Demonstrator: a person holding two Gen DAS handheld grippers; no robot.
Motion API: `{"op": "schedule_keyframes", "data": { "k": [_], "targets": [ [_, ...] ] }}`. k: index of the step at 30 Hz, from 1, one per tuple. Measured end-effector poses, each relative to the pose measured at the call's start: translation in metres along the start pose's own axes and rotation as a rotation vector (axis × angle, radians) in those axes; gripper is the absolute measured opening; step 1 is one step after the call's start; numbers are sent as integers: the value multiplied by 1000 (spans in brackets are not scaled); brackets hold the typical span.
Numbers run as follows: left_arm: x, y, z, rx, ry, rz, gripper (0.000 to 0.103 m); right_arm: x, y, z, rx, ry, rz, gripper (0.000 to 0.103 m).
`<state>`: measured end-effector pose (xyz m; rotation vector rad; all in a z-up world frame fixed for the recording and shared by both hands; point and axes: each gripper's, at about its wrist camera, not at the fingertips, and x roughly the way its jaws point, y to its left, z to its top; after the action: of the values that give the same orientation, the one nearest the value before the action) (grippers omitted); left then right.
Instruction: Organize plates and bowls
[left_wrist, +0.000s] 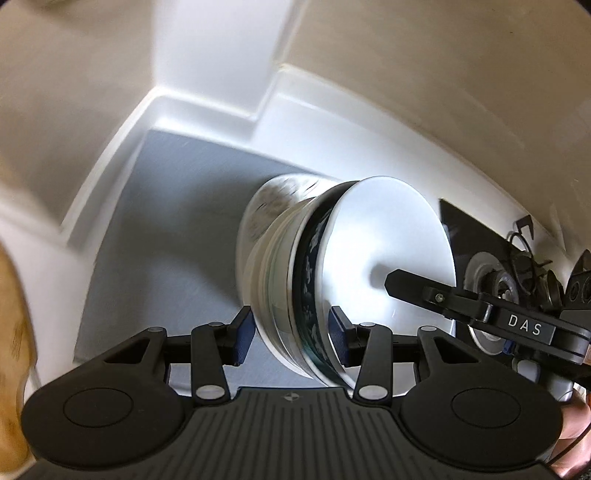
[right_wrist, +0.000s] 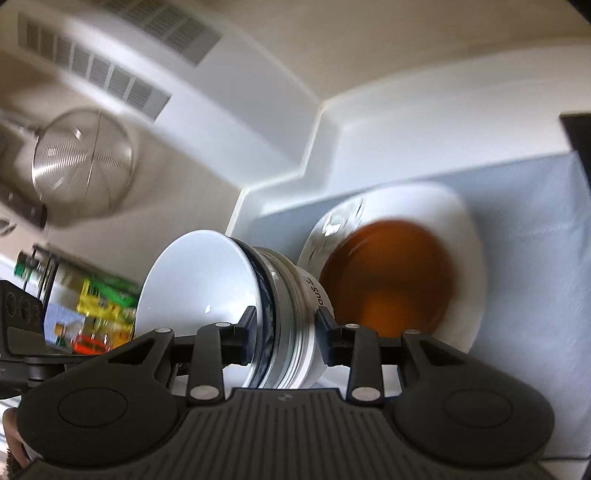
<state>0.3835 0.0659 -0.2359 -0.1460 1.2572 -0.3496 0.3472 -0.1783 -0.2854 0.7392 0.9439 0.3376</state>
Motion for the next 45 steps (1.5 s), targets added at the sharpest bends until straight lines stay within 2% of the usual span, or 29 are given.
{"op": "schedule_keyframes", "data": {
  "k": [8,16,24,26,27,28,31,32,34,36,38,40,42,45],
  "targets": [
    [35,-10,34,33,10,-41,46,8,-24,30,-19,-42,-59,37],
    [88,-12,37,32,80,-39,46,42,-50,33,-22,31,-162,36],
    [103,-5,31,37,68,-27,47,55,-61,23,-13,44,-165,36],
    [105,1,32,16,52,-31,46,55,-61,23,-18,47,-163,39],
    [102,1,30,21,22,0,47,54,-59,21,-30,44,-150,48],
    [95,-2,28,32,-24,35,52,52,-56,18,-53,38,-146,57],
    [61,-13,18,87,-148,146,62,27,-40,1,-114,-44,-194,69],
    [48,-17,15,104,-188,180,65,15,-34,-7,-127,-83,-214,71],
    [17,-25,4,105,-253,235,66,-15,-16,-27,-161,-166,-255,82],
    [-22,-36,-10,95,-304,256,72,-46,6,-50,-205,-225,-300,90],
    [-64,-51,-28,105,-351,254,87,-75,26,-67,-208,-252,-307,91],
    [-106,-69,-52,97,-400,252,98,-105,52,-79,-196,-235,-293,96],
    [-144,-88,-76,68,-432,251,101,-131,82,-87,-243,-206,-295,103],
    [-183,-119,-109,62,-444,277,101,-169,127,-103,-359,-218,-324,103]
  ]
}}
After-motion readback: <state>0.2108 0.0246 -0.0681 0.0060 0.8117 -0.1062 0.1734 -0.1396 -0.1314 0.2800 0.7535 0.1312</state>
